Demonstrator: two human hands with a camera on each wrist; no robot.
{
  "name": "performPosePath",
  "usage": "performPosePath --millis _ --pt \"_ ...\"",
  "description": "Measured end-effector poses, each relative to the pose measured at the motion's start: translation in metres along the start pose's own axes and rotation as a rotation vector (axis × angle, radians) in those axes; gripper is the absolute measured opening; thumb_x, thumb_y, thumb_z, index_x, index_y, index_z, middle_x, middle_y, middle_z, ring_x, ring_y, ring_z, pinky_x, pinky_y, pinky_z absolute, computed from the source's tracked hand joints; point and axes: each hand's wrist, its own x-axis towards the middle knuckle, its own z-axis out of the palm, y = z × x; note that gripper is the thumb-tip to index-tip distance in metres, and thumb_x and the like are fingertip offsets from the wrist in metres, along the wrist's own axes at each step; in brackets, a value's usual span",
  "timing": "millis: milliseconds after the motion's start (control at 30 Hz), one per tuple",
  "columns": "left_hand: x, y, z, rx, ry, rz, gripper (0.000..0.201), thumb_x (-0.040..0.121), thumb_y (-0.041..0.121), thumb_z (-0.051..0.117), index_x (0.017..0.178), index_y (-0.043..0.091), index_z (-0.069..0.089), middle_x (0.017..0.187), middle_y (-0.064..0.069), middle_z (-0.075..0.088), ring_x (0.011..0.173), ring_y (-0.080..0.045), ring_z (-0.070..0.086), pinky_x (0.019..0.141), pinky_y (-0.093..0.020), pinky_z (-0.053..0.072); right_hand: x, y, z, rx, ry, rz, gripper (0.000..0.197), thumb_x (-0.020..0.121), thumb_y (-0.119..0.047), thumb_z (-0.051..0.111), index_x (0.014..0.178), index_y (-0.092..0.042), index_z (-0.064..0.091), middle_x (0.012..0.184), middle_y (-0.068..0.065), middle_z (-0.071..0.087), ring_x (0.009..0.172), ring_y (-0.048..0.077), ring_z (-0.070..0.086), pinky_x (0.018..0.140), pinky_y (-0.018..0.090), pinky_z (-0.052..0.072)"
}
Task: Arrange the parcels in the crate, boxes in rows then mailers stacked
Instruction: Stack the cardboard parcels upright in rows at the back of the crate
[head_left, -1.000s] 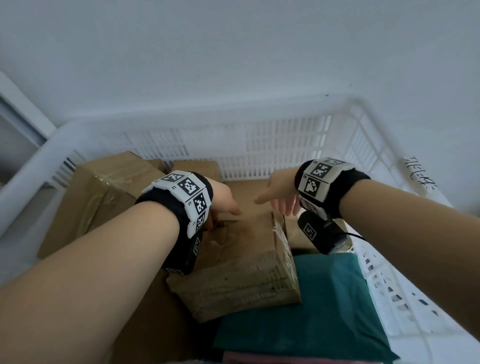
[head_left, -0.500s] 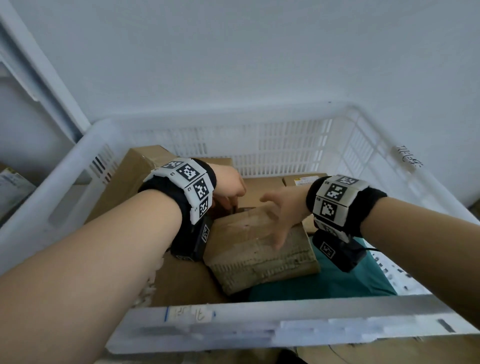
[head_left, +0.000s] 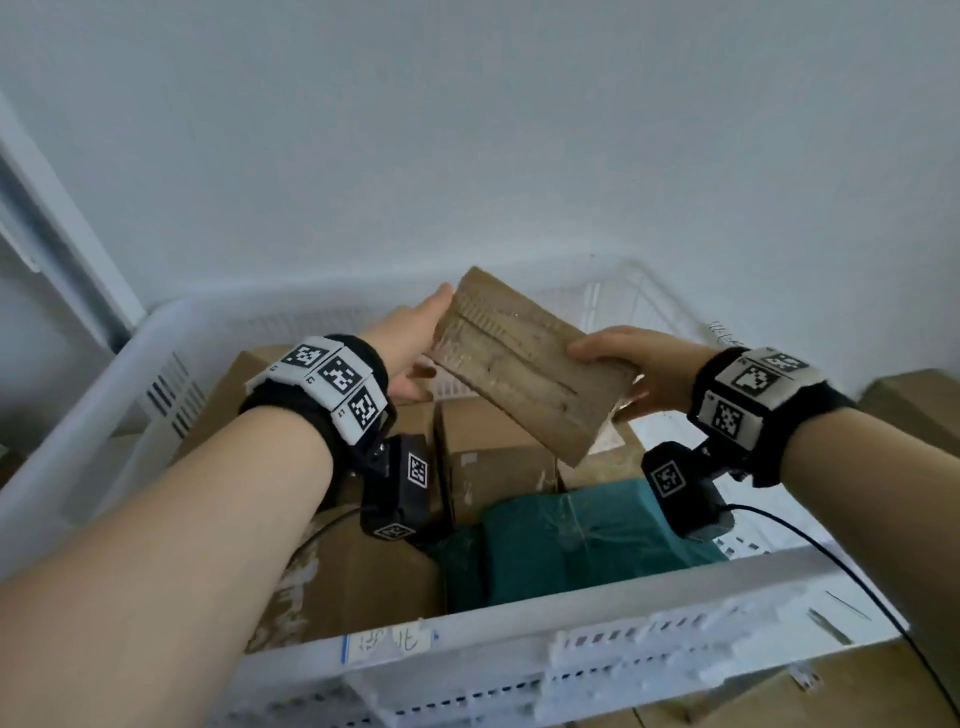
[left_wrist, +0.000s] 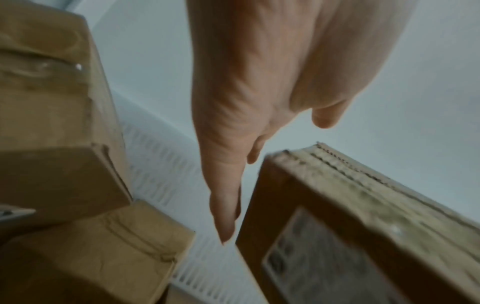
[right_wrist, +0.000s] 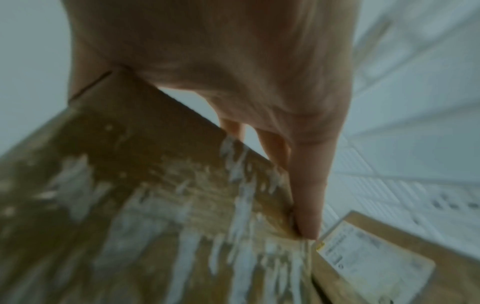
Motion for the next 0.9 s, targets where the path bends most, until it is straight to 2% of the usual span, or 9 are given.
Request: performPosePath --millis 133,200,267,400,467,600,700,800,900 --pt "0.003 -0.010 0.018 -0.029 -0.111 -0.035 0.071 0.089 0.064 0.037 0.146 0.022 0.030 0.141 -0.013 0.043 0.130 -0.031 0.043 0.103 -0.050 0.044 0.015 0.016 -0.003 0.546 -0.091 0.033 0.068 0.071 -0.047 0.070 0.128 -0.014 0.052 0.120 0.013 0.058 0.110 0.033 0.058 0.088 0.051 0.051" --pt "0.003 -0.011 0.032 -0.072 -0.159 -0.036 0.070 0.090 0.063 0.035 0.149 0.026 0.024 0.153 -0.012 0.031 0.137 -0.034 0.036 0.110 -0.053 0.034 0.019 0.018 -0.004 0.665 -0.185 0.029 0.069 0.066 -0.048 0.070 0.125 -0.016 0.054 0.121 0.012 0.059 0.116 0.034 0.055 0.096 0.056 0.045" --pt "0.003 -0.010 0.043 -0.067 -0.158 -0.020 0.067 0.092 0.063 0.030 0.150 0.030 0.021 0.150 -0.010 0.035 0.135 -0.033 0.039 0.109 -0.055 0.034 0.023 0.018 -0.003 0.708 -0.261 0.008 0.065 0.068 -0.049 0.067 0.123 -0.017 0.055 0.119 0.012 0.060 0.116 0.035 0.054 0.097 0.057 0.043" --pt "0.007 -0.009 0.056 -0.051 -0.098 0.074 0.070 0.087 0.069 0.031 0.148 0.045 0.008 0.154 -0.004 0.033 0.132 -0.032 0.045 0.099 -0.049 0.045 0.033 0.019 -0.002 0.784 -0.233 0.021 0.049 0.087 -0.045 0.053 0.125 -0.014 0.053 0.113 0.015 0.062 0.108 0.036 0.059 0.086 0.056 0.051" --pt "0.013 -0.011 0.059 -0.017 -0.078 0.145 0.087 0.074 0.078 0.040 0.148 0.045 0.009 0.156 -0.002 0.029 0.134 -0.031 0.044 0.104 -0.051 0.042 0.037 0.018 -0.004 0.792 -0.199 0.038 0.047 0.094 -0.043 0.046 0.128 -0.012 0.050 0.111 0.016 0.062 0.102 0.035 0.061 0.082 0.056 0.053" --pt "0.027 -0.018 0.070 0.181 0.041 0.271 0.092 0.074 0.071 0.049 0.149 0.029 0.019 0.148 -0.001 0.040 0.128 -0.029 0.049 0.105 -0.047 0.043 0.040 0.019 -0.004 0.562 0.028 -0.009 0.045 0.096 -0.039 0.047 0.128 -0.008 0.050 0.113 0.018 0.064 0.099 0.033 0.065 0.080 0.055 0.055" --pt "0.034 -0.017 0.074 0.186 0.089 0.268 0.094 0.064 0.073 0.057 0.141 0.025 0.034 0.137 -0.002 0.053 0.121 -0.025 0.055 0.100 -0.046 0.049 0.041 0.020 -0.004 0.338 0.087 -0.111 0.068 0.079 -0.053 0.064 0.129 -0.010 0.048 0.115 0.013 0.065 0.099 0.028 0.068 0.073 0.044 0.061" --pt "0.040 -0.015 0.068 0.207 0.081 0.231 0.076 0.081 0.051 0.063 0.143 0.022 0.029 0.135 -0.005 0.055 0.117 -0.026 0.058 0.091 -0.042 0.054 0.039 0.016 -0.013 0.107 0.137 -0.186 0.076 0.069 -0.050 0.075 0.128 -0.013 0.045 0.113 0.006 0.064 0.095 0.023 0.068 0.073 0.036 0.061" --pt "0.046 -0.015 0.064 0.405 0.013 0.242 0.086 0.076 0.045 0.071 0.145 0.019 0.026 0.138 -0.001 0.052 0.122 -0.023 0.054 0.094 -0.038 0.051 0.039 0.014 -0.020 -0.122 0.157 -0.247 0.063 0.068 -0.034 0.078 0.119 -0.011 0.049 0.108 0.006 0.064 0.096 0.020 0.066 0.077 0.035 0.060"
